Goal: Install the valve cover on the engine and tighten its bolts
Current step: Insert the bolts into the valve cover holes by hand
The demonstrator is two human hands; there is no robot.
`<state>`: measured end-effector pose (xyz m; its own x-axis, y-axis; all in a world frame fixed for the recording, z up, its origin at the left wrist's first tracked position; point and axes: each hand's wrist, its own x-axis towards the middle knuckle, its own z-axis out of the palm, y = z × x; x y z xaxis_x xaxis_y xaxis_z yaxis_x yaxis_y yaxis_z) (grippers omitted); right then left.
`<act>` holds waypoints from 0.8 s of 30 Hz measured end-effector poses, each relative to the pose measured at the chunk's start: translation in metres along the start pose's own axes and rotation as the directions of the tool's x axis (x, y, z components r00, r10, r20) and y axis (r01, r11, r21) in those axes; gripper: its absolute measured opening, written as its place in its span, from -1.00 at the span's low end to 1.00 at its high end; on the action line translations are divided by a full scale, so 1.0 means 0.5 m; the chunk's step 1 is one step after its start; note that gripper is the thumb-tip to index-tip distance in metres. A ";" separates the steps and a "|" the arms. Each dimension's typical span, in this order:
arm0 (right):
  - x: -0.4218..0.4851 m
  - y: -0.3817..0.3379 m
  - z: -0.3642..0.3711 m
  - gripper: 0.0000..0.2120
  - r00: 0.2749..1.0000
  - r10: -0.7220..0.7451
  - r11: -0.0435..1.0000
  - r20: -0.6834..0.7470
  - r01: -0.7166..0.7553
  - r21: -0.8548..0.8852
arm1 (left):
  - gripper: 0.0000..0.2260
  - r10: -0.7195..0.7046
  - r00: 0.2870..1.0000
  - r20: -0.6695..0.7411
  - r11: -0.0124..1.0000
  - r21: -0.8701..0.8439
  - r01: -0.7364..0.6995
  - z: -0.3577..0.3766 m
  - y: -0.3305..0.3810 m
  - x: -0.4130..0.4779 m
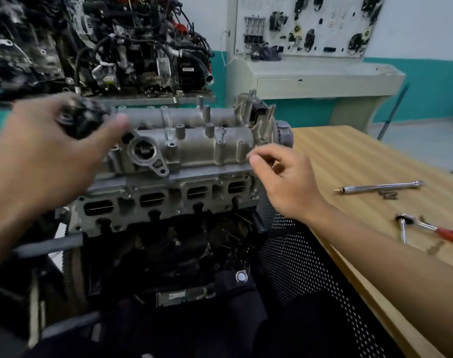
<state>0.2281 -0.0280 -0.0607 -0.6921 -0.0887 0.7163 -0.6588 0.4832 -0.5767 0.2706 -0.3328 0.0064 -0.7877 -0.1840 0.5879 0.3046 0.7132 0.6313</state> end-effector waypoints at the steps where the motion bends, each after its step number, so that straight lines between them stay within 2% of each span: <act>1: 0.015 -0.023 0.005 -0.86 0.999 -0.020 0.999 0.036 0.019 0.041 | -0.62 0.065 0.998 0.007 0.998 0.001 -0.065 0.011 0.007 -0.011; 3: 0.032 -0.059 0.019 -0.85 0.997 -0.028 0.995 0.073 0.021 0.096 | -0.67 0.115 0.989 0.092 0.993 -0.046 -0.111 0.047 0.030 -0.041; 5: 0.036 -0.085 0.028 -0.85 0.993 -0.005 0.984 0.115 -0.015 0.176 | -0.64 0.108 0.975 0.196 0.983 -0.170 -0.074 0.082 0.039 -0.066; 8: 0.046 -0.128 0.040 -0.85 0.951 -0.024 0.948 0.309 -0.076 0.308 | -0.60 0.039 0.942 0.334 0.915 -0.390 0.100 0.099 0.042 -0.055; 10: 0.054 -0.149 0.056 -0.80 0.931 -0.044 0.937 0.362 -0.087 0.338 | -0.62 0.080 0.897 0.434 0.832 -0.525 0.180 0.104 0.054 -0.045; 13: 0.068 -0.166 0.072 -0.84 0.945 -0.065 0.919 0.321 -0.069 0.387 | -0.66 0.151 0.841 0.520 0.770 -0.596 0.229 0.110 0.063 -0.039; 16: 0.056 -0.161 0.075 -0.91 0.951 -0.045 0.917 0.307 -0.082 0.391 | -0.68 0.169 0.827 0.536 0.766 -0.599 0.232 0.116 0.061 -0.053; 19: 0.002 -0.142 0.091 -0.92 0.969 0.070 0.906 0.236 -0.161 0.393 | -0.61 0.165 0.812 0.560 0.779 -0.579 0.241 0.139 0.059 -0.095; 24: -0.132 -0.084 0.132 -0.87 0.953 0.302 0.816 0.028 -0.274 0.508 | -0.71 0.114 0.794 0.598 0.747 -0.578 0.328 0.214 0.032 -0.202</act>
<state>0.2818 -0.0999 -0.1097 -0.8669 0.0371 0.4972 -0.4981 -0.0239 -0.8668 0.2977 -0.2306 -0.0969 -0.9106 0.3391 0.2362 0.2785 0.0815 0.9570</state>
